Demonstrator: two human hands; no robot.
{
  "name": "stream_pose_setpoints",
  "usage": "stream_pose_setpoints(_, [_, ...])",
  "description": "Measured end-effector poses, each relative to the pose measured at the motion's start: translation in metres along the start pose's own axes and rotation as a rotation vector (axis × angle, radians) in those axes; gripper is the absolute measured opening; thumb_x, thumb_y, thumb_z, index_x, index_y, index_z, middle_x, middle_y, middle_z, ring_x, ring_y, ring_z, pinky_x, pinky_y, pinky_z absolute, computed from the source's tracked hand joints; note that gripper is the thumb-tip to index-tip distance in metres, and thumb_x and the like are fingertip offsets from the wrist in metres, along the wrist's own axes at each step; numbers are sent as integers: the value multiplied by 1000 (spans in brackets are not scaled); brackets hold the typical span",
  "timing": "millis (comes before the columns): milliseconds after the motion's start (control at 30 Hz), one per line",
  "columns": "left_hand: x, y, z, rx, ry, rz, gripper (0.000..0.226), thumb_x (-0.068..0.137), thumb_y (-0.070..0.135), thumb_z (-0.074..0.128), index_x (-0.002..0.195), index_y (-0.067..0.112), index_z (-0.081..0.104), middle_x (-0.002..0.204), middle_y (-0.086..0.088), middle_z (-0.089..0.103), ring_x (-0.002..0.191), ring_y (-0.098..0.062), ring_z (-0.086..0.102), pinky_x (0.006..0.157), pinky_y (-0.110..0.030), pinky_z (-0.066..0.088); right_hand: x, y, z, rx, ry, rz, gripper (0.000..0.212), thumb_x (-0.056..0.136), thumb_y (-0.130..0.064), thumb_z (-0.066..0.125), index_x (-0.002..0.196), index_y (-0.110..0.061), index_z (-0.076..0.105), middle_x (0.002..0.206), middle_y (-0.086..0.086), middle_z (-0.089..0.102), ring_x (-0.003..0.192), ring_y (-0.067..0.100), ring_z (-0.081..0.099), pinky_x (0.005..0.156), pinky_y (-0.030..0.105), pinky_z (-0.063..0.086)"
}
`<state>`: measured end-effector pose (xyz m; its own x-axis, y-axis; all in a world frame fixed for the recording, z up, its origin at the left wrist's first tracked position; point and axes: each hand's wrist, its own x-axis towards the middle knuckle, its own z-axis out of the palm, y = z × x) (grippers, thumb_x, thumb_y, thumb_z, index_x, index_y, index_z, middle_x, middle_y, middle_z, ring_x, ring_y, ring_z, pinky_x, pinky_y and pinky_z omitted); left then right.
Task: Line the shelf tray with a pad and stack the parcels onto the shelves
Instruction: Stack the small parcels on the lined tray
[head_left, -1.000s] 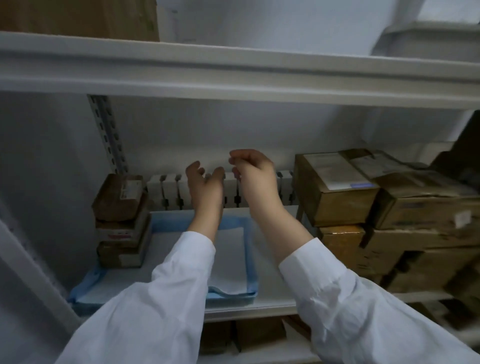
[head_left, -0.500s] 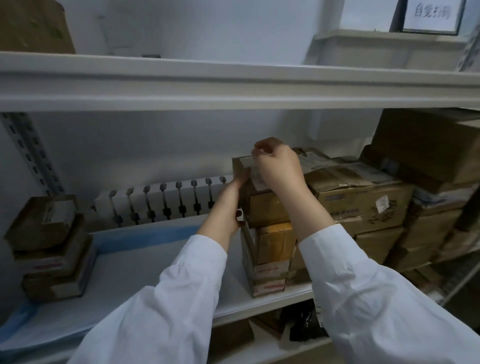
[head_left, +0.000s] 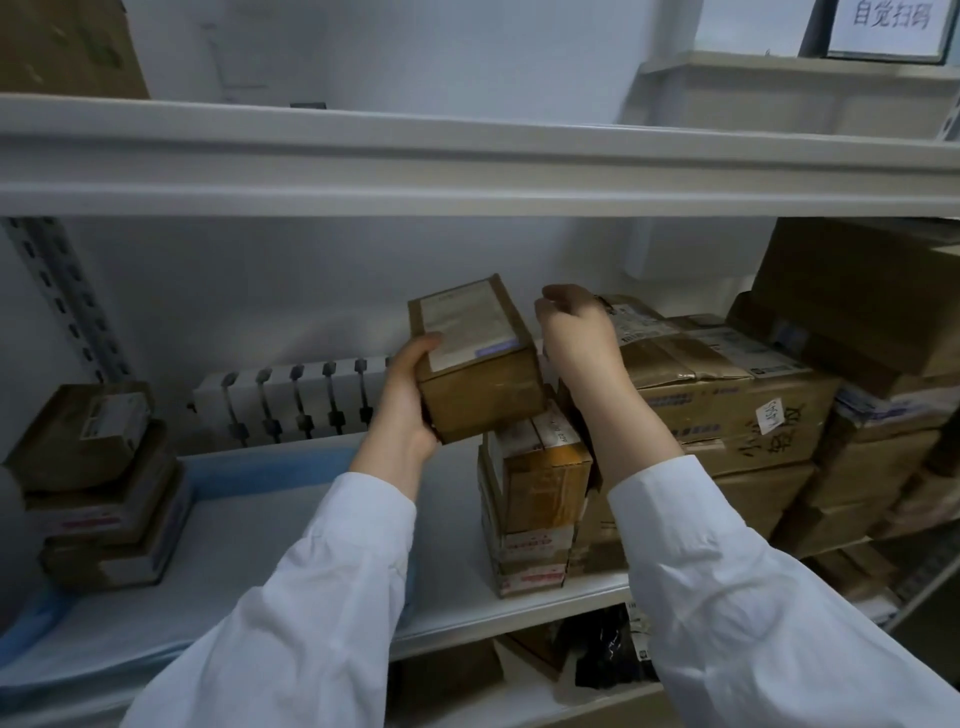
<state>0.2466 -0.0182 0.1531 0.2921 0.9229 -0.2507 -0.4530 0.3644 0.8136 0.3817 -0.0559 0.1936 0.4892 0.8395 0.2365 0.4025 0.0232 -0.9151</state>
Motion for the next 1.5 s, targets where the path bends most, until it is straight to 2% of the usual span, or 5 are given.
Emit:
stream_pose_setpoints(333, [9,3,-62,-65,85,-35,32,81,44,60,107,25,62,92,-6,68,83,-26,63,63,-32,50,16,51,59,-672,-364,193,56,73,-57,41,115,-22,52,117,9,59,102,31,57,89,47,48])
stream_pose_setpoints(500, [9,2,-73,-60,56,-4,23,86,41,58,101,25,63,92,-7,68,84,-27,64,70,-36,53,0,54,61,-858,-333,281,81,70,-52,61,140,-20,35,140,14,39,126,39,38,103,52,34])
stream_pose_setpoints(733, [9,8,-98,-41,75,-56,38,83,51,58,110,25,61,107,-12,66,94,-30,62,75,-40,51,-7,44,61,-745,-121,268,57,81,-42,61,128,-11,48,124,14,51,113,32,50,96,43,47])
stream_pose_setpoints(1200, [-6,29,-164,-58,182,-36,22,88,33,62,103,17,58,95,-11,65,88,-27,62,77,-38,53,-21,-5,121,-337,-84,81,106,76,-55,67,151,-16,3,154,13,15,139,37,24,105,48,38])
stream_pose_setpoints(1500, [4,19,-245,-100,363,-183,55,86,39,59,134,13,48,132,-18,54,117,-38,50,106,-54,29,-34,-1,187,-179,-151,107,98,67,-65,66,142,-12,30,142,8,42,127,30,46,100,46,44])
